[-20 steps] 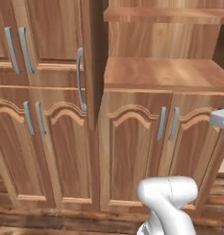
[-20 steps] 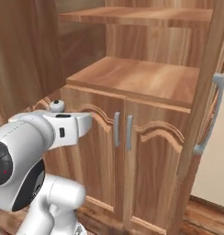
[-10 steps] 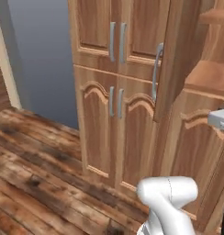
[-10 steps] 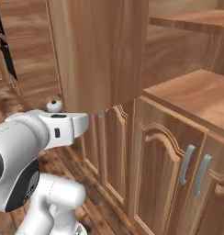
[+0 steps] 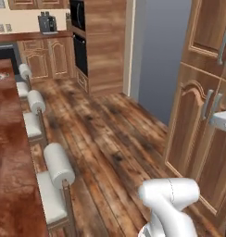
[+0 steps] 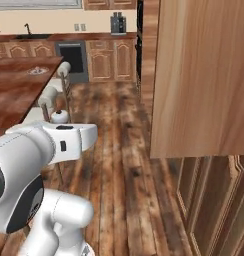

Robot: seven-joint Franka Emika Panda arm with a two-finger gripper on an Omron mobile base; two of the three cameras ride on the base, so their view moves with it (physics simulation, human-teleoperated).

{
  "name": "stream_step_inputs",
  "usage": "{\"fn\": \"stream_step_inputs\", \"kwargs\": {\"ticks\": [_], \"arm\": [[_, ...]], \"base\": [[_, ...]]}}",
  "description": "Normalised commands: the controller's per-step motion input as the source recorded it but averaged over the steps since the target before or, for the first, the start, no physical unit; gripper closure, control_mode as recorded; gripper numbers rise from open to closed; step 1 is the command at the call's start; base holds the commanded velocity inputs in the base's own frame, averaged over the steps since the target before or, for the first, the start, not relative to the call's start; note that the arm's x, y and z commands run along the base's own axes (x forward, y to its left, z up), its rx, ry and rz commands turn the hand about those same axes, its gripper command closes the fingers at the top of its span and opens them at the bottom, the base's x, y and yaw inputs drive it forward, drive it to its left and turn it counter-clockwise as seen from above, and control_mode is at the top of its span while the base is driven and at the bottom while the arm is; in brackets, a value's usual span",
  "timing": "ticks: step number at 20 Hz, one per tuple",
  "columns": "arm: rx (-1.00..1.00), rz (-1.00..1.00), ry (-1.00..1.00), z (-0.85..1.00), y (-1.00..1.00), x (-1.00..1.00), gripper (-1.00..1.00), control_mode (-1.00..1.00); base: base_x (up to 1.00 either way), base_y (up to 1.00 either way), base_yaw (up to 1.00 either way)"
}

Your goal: Retrieve the shaker from the cabinet and place it next the steak on a plate on the dining table.

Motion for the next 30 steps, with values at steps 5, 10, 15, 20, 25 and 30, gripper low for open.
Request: {"fn": "stream_step_inputs", "kwargs": {"ticks": [5, 10, 15, 20, 25, 30], "arm": [[0.0, 0.0, 0.0, 0.0, 0.0, 0.0, 1.0, 1.0], [0.0, 0.0, 0.0, 0.0, 0.0, 0.0, 1.0, 1.0], [0.0, 0.0, 0.0, 0.0, 0.0, 0.0, 1.0, 1.0], [0.0, 0.0, 0.0, 0.0, 0.0, 0.0, 1.0, 1.0], [0.0, 0.0, 0.0, 0.0, 0.0, 0.0, 1.0, 1.0], [0.0, 0.0, 0.0, 0.0, 0.0, 0.0, 1.0, 1.0]], "base": [[0.0, 0.66, 0.73], [0.54, 0.2, 0.34], [0.94, 0.16, 0.04], [0.99, 0.2, 0.0], [1.0, 0.06, 0.0], [1.0, 0.02, -0.01]]}}
